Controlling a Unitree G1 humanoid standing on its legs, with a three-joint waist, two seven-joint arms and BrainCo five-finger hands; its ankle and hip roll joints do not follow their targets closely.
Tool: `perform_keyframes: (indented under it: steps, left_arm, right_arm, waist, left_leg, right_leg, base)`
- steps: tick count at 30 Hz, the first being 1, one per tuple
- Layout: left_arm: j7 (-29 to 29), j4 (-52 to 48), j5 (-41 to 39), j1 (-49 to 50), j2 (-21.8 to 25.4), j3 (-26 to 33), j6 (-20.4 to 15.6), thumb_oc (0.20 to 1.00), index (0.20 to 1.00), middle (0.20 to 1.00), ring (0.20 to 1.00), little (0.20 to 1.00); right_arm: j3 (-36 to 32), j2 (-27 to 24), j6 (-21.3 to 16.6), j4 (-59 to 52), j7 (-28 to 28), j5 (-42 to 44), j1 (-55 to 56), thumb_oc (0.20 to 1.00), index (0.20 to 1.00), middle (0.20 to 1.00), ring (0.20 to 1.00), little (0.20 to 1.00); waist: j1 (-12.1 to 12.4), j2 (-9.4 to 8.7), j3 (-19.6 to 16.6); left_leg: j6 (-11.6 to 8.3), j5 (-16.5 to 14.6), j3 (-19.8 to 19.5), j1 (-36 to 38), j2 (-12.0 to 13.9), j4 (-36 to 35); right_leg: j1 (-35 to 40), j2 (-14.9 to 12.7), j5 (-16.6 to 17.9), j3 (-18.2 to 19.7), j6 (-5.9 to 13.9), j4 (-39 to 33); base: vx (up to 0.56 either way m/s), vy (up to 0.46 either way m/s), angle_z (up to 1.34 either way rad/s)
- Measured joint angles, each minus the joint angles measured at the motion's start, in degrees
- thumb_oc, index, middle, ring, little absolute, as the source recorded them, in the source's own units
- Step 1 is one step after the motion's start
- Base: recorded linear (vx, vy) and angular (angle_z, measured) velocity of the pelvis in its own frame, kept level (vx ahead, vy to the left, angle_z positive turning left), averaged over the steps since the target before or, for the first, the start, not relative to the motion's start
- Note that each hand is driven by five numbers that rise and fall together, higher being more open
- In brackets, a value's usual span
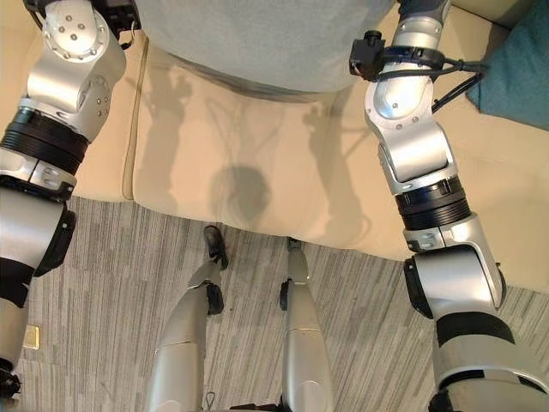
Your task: Pick up all the scattered cushions and arrange them neatly on the sofa.
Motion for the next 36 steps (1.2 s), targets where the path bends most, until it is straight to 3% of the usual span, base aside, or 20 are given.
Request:
perform_keyframes:
  steps: [11,14,15,16,17,18,19,20,31,36]
  left_arm:
    - [-0.09,1.34,0.24,0.94,-2.46,-0.62,1.01,0.2,0.2,0.2,0.2,0.2]
    - [-0.16,2.09,2.0,0.95,-3.41,-0.56,1.05,0.2,0.2,0.2,0.2,0.2]
    - [-0.18,1.98,2.36,0.83,-3.43,0.59,1.14,0.2,0.2,0.2,0.2,0.2]
    - [-0.18,1.98,2.36,0.83,-3.43,0.59,1.14,0.294,0.294,0.294,0.294,0.294]
    - [-0.17,2.03,2.41,1.36,-3.64,1.55,1.12,0.382,0.382,0.382,0.382,0.382]
    - [-0.17,2.04,2.43,1.79,-3.66,2.27,1.03,0.758,0.758,0.758,0.758,0.758]
    - [-0.17,1.97,2.44,2.18,-4.1,3.05,0.85,1.0,1.0,1.0,1.0,1.0]
    - [-0.17,1.97,2.45,2.12,-4.37,3.28,0.93,1.0,1.0,1.0,1.0,1.0]
    - [1.91,4.21,8.69,0.15,-6.78,5.82,3.62,1.0,1.0,1.0,1.0,1.0]
    - [6.36,7.06,13.93,-3.06,-8.35,5.86,6.96,1.0,1.0,1.0,1.0,1.0]
  right_arm:
    - [0.29,0.89,0.04,4.56,0.02,-0.24,1.24,0.2,0.2,0.2,0.2,0.2]
    - [0.28,2.01,0.01,7.87,0.02,-0.16,0.2,0.2,0.2,0.2,0.2,0.2]
    - [0.64,1.94,0.01,8.1,0.05,-0.17,-0.63,0.2,0.2,0.2,0.2,0.2]
    - [0.64,1.94,0.01,8.1,0.05,-0.17,-0.63,0.269,0.269,0.269,0.269,0.269]
    - [1.49,2.13,-0.16,9.83,0.05,-0.31,-2.08,0.316,0.316,0.316,0.316,0.316]
    - [2.08,2.34,-0.15,11.44,0.1,-0.3,-3.42,0.523,0.523,0.523,0.523,0.523]
    - [2.3,2.33,-0.13,12.51,0.17,-0.3,-4.27,0.633,0.633,0.633,0.633,0.633]
    - [2.36,2.26,-0.08,12.76,0.26,-0.3,-4.49,1.0,1.0,1.0,1.0,1.0]
    - [4.49,3.88,3.35,25.2,-0.28,-6.26,-13.66,1.0,1.0,1.0,1.0,1.0]
    - [8.7,6.57,8.87,35.09,-3.66,-12.38,-22.54,1.0,1.0,1.0,1.0,1.0]
  waist:
    - [0.19,0.5,0.2]
    - [0.56,0.51,0.19]
    - [1.45,0.99,0.21]
    - [1.45,0.99,0.21]
    - [2.04,1.13,0.12]
    - [2.24,1.42,-0.03]
    - [2.34,1.74,-0.19]
    - [2.35,1.86,-0.25]
    - [2.47,1.94,-0.28]
    - [2.86,1.99,-0.31]
  left_leg:
    - [0.02,-0.02,0.14,0.28,-0.01,0.59]
    - [-0.47,-0.74,0.35,0.29,-0.01,0.64]
    - [1.05,-0.68,2.29,0.33,2.23,0.63]
    - [1.05,-0.68,2.29,0.33,2.23,0.63]
    - [-0.03,-1.32,1.58,0.26,1.41,0.97]
    - [0.42,-0.94,1.66,0.24,1.51,0.92]
    - [0.39,-1.01,1.7,0.21,1.5,0.77]
    - [0.35,-1.04,1.69,0.21,1.44,0.45]
    - [0.38,-1.26,1.24,-0.61,1.07,1.65]
    - [0.44,-1.22,1.29,-0.79,0.99,1.98]
  right_leg:
    - [0.13,0.0,0.06,0.27,-0.11,0.69]
    - [0.2,-0.33,-2.68,-0.57,0.4,-0.35]
    - [-0.85,-0.08,-3.83,-3.27,0.29,1.78]
    - [-0.85,-0.08,-3.83,-3.27,0.29,1.78]
    - [-1.54,-0.11,-2.58,-4.27,-1.21,4.01]
    - [-1.32,0.12,-1.41,-4.11,-1.56,3.15]
    - [-1.32,0.18,-1.24,-3.94,-1.54,2.73]
    - [-1.31,0.23,-1.11,-3.74,-1.5,2.27]
    - [-1.55,-0.31,-0.4,-3.84,-1.57,2.05]
    - [-1.52,-0.44,-0.35,-3.78,-1.54,1.8]
  base:
    - [0.01,0.002,0.0]
    - [-0.01,-0.002,-0.15]
    - [0.05,0.0,-0.35]
    - [-0.1,-0.025,-0.34]
    - [0.07,0.001,-0.11]
    - [0.02,-0.005,-0.15]
    - [0.09,0.001,-0.13]
    - [-0.07,-0.02,-0.08]
    - [-0.01,-0.005,0.0]
    - [0.0,0.0,0.0]
